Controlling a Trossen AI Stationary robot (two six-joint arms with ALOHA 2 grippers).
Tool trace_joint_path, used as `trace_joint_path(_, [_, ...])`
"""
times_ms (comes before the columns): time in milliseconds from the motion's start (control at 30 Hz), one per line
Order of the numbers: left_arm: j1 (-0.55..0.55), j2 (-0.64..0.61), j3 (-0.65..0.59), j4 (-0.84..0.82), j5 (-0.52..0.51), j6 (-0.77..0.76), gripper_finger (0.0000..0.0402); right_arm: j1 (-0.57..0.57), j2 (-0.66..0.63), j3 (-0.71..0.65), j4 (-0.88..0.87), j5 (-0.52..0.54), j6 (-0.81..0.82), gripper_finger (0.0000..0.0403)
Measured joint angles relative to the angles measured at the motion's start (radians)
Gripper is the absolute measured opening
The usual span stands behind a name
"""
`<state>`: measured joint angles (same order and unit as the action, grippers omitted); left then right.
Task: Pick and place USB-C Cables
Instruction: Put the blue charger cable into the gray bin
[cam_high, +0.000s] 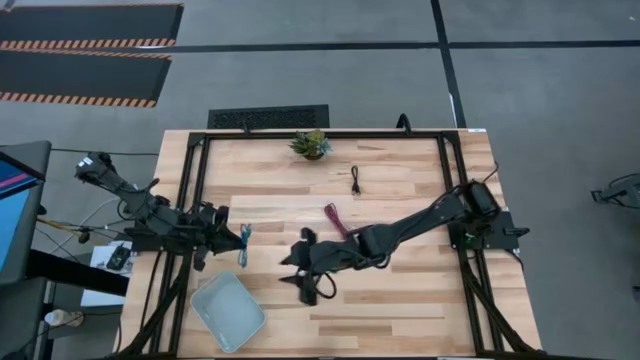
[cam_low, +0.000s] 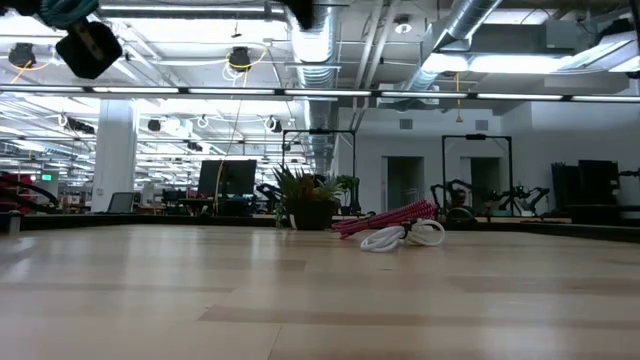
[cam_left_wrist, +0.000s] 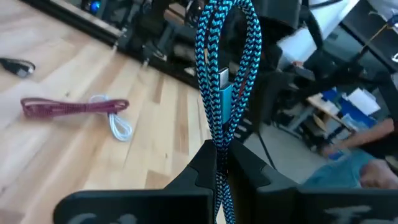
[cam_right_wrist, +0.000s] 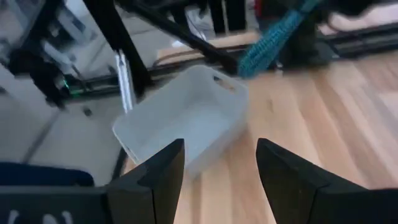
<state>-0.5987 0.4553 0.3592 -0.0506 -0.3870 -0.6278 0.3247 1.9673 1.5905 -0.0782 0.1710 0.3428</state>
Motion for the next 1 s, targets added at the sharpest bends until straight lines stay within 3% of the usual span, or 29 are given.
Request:
trace_joint_path(200, [-0.07,0.051,-0.002,-0.082,0.046,-0.075,0.0,-0.006,0.035,-0.007,-0.007,-0.012,0.031,0.022])
trace_joint_path(633, [-0.115,0.143,0.0,0.196,-0.106,0.115,0.0,-0.004,0.11,-0.002,0.349,-0.012,0.022,0.022])
trace_joint_path(1000, [-0.115,0.211,0.0,0.338,-0.12,0.176,0.0,-0.032,0.175,-0.003,0.623,0.007,-0.011,0.022])
